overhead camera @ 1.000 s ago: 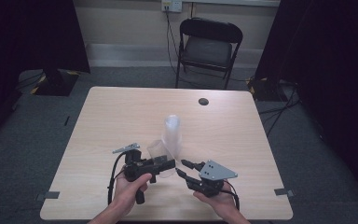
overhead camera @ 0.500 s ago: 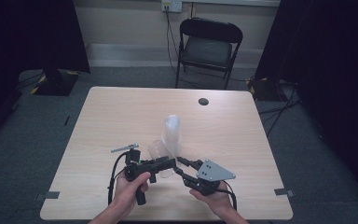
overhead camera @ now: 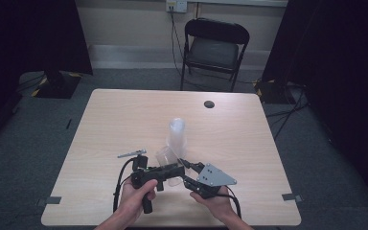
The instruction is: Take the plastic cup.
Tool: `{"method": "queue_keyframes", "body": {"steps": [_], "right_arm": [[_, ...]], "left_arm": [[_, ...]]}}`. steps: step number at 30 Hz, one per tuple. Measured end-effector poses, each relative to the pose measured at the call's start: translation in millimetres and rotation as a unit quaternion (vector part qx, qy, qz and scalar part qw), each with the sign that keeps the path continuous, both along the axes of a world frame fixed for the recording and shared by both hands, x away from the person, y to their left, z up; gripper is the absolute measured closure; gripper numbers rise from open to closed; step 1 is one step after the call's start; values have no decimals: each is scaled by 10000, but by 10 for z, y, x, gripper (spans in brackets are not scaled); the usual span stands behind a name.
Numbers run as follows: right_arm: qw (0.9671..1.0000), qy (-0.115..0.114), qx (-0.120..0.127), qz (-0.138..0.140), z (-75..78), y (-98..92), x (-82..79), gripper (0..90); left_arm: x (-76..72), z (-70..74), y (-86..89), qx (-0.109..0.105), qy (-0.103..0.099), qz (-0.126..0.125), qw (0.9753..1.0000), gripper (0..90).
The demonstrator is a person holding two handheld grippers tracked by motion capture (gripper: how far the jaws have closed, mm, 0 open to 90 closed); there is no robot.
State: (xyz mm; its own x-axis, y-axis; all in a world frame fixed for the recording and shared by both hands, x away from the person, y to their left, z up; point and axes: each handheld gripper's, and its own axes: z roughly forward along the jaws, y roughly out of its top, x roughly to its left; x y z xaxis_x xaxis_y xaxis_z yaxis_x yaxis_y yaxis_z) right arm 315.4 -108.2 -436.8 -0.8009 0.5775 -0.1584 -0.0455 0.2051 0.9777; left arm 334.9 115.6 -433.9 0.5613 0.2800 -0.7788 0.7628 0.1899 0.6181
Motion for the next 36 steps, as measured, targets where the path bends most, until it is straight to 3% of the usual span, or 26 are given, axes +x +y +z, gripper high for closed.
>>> {"method": "queue_keyframes", "body": {"steps": [9,23,36], "right_arm": [[9999,-37,122,-28,0,19,-4,702],[9998,17,210,-65,-1,-1,10,817],[9996,72,228,-119,11,-27,6,870]], "left_arm": [[-12,-5,-7,-66,-18,-38,10000,337],[3,-26,-11,36,-154,-119,9998,274],[45,-6,71,86,-314,48,9995,186]]}}
